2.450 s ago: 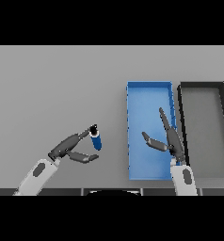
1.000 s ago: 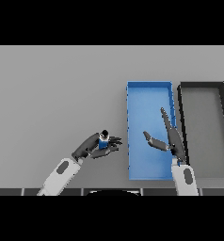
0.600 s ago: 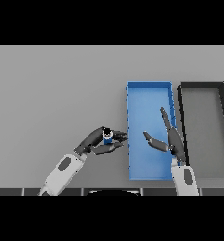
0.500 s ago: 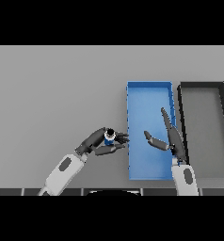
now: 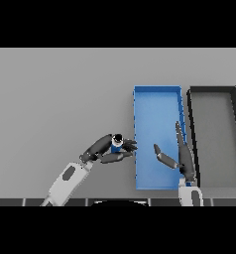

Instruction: Pick up the blue pipe and place it into the blue bin.

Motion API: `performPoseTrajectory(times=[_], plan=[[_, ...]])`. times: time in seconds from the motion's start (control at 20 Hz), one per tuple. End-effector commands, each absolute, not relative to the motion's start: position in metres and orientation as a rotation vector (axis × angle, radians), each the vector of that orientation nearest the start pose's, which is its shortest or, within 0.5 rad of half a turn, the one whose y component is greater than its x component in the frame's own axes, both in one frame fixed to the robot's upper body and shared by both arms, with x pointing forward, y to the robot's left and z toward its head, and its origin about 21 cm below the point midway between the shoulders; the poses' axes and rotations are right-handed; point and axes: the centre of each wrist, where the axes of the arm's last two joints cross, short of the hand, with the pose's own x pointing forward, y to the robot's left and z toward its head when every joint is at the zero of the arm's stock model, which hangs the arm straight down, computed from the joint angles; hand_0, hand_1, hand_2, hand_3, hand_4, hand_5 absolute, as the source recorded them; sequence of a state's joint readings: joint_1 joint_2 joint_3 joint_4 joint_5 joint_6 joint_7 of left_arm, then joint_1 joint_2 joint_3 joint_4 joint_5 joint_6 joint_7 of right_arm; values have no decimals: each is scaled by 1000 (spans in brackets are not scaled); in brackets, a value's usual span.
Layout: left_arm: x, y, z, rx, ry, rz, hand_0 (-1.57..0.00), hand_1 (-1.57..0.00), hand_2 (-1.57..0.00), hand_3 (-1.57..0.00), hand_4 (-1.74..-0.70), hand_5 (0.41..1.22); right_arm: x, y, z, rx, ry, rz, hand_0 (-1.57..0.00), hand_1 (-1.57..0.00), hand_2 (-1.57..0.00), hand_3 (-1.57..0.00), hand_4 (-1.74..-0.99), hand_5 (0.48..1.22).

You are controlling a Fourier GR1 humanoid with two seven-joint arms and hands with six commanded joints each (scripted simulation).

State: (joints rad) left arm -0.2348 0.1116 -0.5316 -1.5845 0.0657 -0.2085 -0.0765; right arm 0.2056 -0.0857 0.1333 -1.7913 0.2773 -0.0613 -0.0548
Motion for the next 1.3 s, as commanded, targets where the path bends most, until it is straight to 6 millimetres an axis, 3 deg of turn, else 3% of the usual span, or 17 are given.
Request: performPoseTrajectory(times=[0.0, 0.15, 0.35, 0.45, 0.6, 0.9, 1.25], plan=[[255, 107, 42, -598, -1699, -747, -1570, -1570, -1570, -1570, -1474, 1220, 193, -230, 13, -281, -1647, 274, 1, 1, 1, 1, -1185, 578], [257, 104, 40, -590, -1701, -753, -1571, -1571, -1571, -1571, -1475, 1221, 190, -228, 16, -232, -1693, 236, 1, -19, -18, 1, -1178, 569], [257, 106, 38, -592, -1695, -766, -1571, -1571, -1571, -1571, -1475, 1221, 196, -235, 57, -51, -1904, 251, 1, -11, -20, 1, -1169, 597], [259, 108, 42, -585, -1704, -770, -1571, -1571, -1571, -1571, -1474, 1221, 195, -241, 79, 4, -1900, 363, 1, -6, -12, 1, -1165, 589], [259, 106, 43, -575, -1699, -786, -1571, -1571, -1571, -1571, -1473, 1221, 193, -234, 106, 89, -1831, 518, 1, -3, -6, 1, -1185, 554], [260, 106, 43, -573, -1717, -804, -1571, -1571, -1571, -1571, -1474, 1221, 209, -205, 133, 187, -1778, 765, 1, 0, -1, 1, -1256, 523], [257, 104, 47, -581, -1698, -808, -1571, -1571, -1571, -1571, -1475, 1221, 221, -166, 158, 351, -1768, 919, 1, 1, 1, 1, -1214, 520]])
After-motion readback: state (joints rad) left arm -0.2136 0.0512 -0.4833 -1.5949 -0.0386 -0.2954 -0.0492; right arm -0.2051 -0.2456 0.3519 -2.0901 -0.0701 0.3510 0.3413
